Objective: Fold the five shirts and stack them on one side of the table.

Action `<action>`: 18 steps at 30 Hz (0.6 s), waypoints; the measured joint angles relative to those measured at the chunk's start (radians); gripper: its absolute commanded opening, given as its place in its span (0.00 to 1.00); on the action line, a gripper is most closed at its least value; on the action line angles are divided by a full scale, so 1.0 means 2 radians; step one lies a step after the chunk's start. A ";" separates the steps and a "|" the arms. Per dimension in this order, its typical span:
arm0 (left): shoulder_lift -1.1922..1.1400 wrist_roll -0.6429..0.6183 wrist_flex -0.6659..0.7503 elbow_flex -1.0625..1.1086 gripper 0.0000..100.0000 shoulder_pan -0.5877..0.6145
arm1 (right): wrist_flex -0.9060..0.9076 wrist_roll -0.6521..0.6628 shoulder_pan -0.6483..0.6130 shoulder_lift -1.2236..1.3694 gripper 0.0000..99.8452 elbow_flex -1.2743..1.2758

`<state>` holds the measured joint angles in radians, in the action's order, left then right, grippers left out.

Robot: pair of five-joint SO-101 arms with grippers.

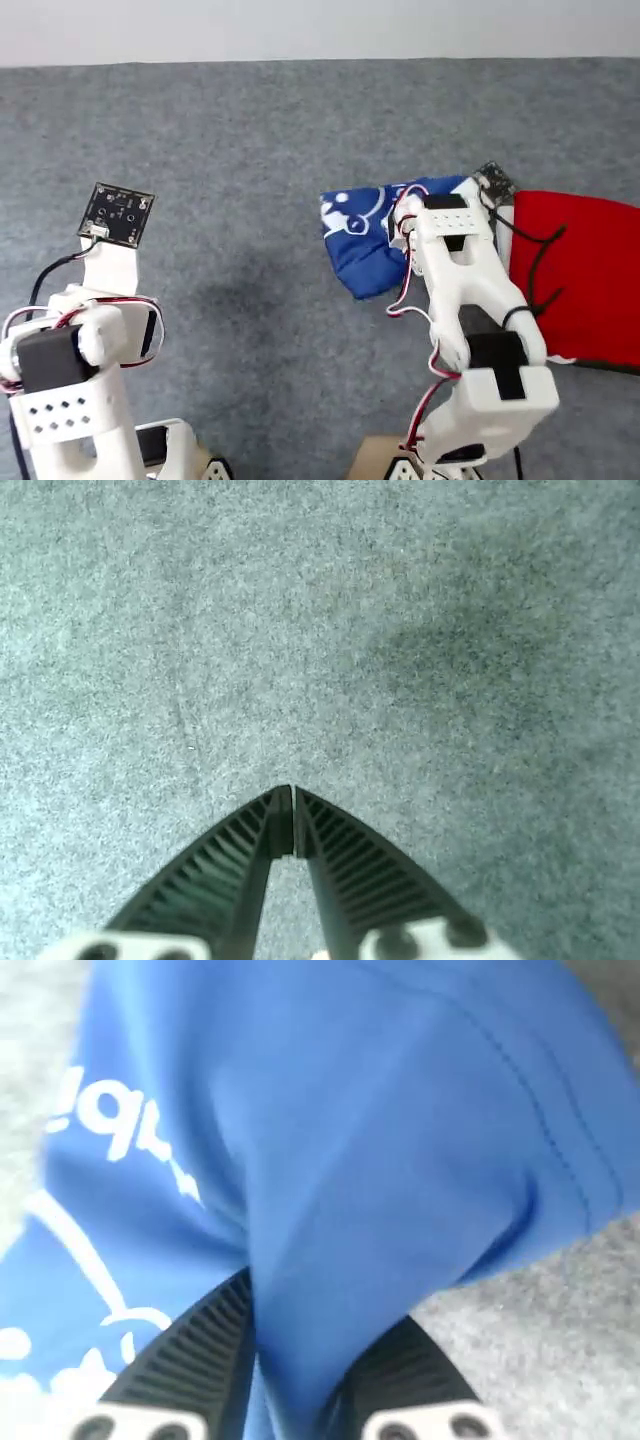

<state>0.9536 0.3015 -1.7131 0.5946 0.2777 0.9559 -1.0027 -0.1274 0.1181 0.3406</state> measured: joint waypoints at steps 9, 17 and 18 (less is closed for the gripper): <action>0.000 0.000 0.000 0.000 0.01 0.000 | 0.023 0.057 0.001 -0.101 0.01 0.000; 0.000 0.000 0.000 0.000 0.01 0.000 | 0.029 0.097 0.001 -0.153 0.01 0.000; 0.000 0.000 0.000 0.000 0.01 0.000 | 0.035 0.103 0.001 -0.156 0.01 0.000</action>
<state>0.9536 0.3015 -1.7131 0.5946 0.2777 1.0265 -0.7971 -0.1258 -0.1933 0.3406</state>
